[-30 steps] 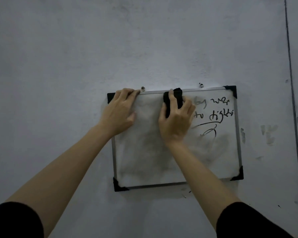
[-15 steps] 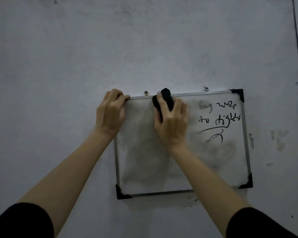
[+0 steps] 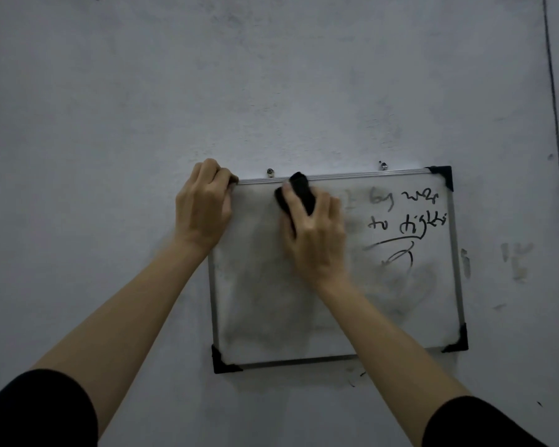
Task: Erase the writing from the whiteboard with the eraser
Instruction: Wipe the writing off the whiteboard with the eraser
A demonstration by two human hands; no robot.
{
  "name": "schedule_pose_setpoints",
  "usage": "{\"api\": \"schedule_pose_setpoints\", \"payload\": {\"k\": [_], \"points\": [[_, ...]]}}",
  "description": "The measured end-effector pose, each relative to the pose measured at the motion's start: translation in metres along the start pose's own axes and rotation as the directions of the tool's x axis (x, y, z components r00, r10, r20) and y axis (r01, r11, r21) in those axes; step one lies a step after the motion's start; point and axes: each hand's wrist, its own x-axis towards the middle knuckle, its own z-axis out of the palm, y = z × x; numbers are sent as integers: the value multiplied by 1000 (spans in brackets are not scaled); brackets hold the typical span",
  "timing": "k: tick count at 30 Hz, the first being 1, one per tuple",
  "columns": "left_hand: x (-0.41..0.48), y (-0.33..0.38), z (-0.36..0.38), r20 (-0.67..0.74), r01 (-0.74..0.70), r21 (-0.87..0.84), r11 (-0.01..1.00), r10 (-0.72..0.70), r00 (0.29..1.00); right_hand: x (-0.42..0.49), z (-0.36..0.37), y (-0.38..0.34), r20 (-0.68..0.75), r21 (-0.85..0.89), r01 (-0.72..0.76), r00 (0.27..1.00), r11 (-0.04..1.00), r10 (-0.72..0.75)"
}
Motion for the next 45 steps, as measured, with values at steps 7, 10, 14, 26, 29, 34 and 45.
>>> {"api": "schedule_pose_setpoints", "payload": {"k": [7, 10, 14, 26, 29, 34, 45], "points": [[1, 4, -2, 7, 21, -12, 1000, -21, 1000, -1, -23, 58, -84, -102, -217, 974, 971, 209], [4, 12, 0, 15, 7, -38, 999, -6, 1000, 0, -19, 37, -104, -37, -404, 911, 914, 398], [14, 34, 13, 47, -56, -78, 995, 60, 997, -14, -22, 37, -26, -73, -117, 993, 990, 116], [39, 90, 41, 122, -158, -243, 957, 192, 974, -11, -50, 150, -86, -191, -104, 992, 976, 89], [43, 97, 42, 129, -147, -241, 959, 182, 975, -9, -56, 165, -129, -202, -184, 979, 962, 160], [47, 113, 49, 124, -69, -281, 957, 108, 986, -5, -60, 160, -187, -213, -361, 927, 908, 325], [47, 131, 60, 102, -5, -230, 973, 29, 994, -9, -31, 97, -48, -159, -49, 998, 986, 42]]}}
